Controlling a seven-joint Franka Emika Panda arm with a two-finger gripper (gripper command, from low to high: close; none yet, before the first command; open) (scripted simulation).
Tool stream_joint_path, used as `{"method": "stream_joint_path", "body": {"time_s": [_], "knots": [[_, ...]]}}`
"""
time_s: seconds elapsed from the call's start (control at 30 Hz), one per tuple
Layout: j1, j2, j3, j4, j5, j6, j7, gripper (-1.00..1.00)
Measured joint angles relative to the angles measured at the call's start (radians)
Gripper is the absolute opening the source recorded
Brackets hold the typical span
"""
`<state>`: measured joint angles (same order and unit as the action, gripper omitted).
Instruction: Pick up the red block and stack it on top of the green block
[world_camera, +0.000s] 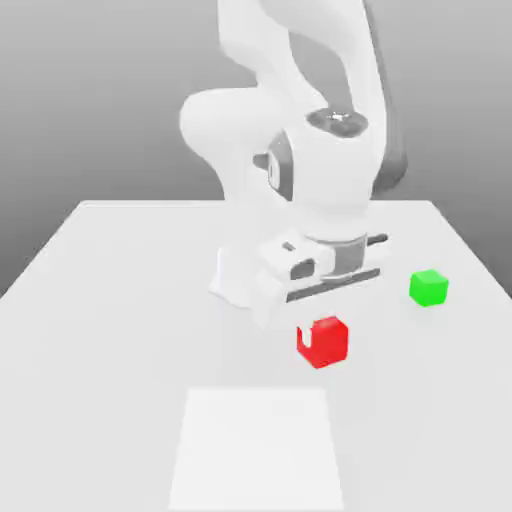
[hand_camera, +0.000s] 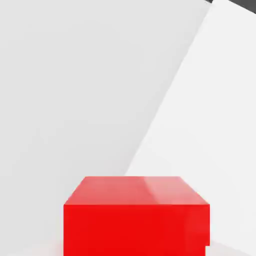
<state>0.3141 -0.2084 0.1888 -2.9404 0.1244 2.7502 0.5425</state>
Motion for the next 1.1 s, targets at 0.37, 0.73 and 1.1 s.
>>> {"method": "stream_joint_path", "body": {"time_s": [0.37,0.73,1.1], "knots": [[0.467,-0.073,0.294,0.019,0.17,-0.082,0.017,-1.0],[0.606,-0.007,0.452,0.026,0.17,-0.019,0.071,-1.0],[0.505,0.154,0.496,0.025,-0.041,0.127,0.215,-1.0]]}}
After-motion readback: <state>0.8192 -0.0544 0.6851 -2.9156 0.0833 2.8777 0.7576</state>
